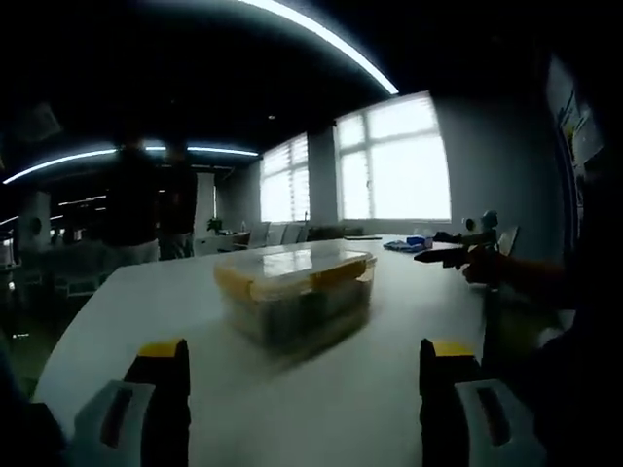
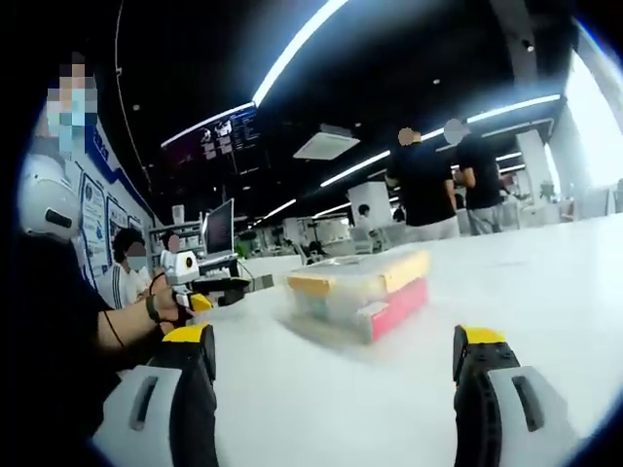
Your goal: Arrange the small medicine boxes into an aligned row inside the storage area until every box is upright, visible, and separated from the surrounding clutter.
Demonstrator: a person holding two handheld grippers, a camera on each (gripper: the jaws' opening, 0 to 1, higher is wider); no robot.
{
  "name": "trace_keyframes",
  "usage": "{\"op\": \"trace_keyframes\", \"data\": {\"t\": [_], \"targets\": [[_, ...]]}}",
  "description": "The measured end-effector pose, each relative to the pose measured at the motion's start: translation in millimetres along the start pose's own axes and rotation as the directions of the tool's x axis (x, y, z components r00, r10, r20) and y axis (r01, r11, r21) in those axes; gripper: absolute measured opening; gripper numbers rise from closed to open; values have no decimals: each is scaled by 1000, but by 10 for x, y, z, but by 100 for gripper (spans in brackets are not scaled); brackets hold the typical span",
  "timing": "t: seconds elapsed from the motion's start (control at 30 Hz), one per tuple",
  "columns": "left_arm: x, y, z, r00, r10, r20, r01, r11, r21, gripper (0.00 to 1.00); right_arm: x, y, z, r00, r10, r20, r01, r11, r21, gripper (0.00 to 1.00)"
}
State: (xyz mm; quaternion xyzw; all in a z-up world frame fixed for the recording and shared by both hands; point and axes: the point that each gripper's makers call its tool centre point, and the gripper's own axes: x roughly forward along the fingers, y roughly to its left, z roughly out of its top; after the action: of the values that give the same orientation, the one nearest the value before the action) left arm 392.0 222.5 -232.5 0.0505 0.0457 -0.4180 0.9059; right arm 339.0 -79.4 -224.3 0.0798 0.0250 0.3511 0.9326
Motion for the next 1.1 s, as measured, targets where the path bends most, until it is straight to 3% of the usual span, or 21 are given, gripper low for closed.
{"op": "trace_keyframes", "data": {"t": [0.57,0.97,1.1], "targets": [[-44,5,60,999,6,35,-6,1000,-12,94,16,-5,16,1000,2,16,-3,999,36,100],[5,-26,-8,1000,-7,9,7,1000,-6,92,29,-4,-37,1000,-5,3,4,999,41,100],[12,-23,25,999,-18,26,18,1000,-8,92,17,0,-30,1000,-3,12,2,999,44,100]]}}
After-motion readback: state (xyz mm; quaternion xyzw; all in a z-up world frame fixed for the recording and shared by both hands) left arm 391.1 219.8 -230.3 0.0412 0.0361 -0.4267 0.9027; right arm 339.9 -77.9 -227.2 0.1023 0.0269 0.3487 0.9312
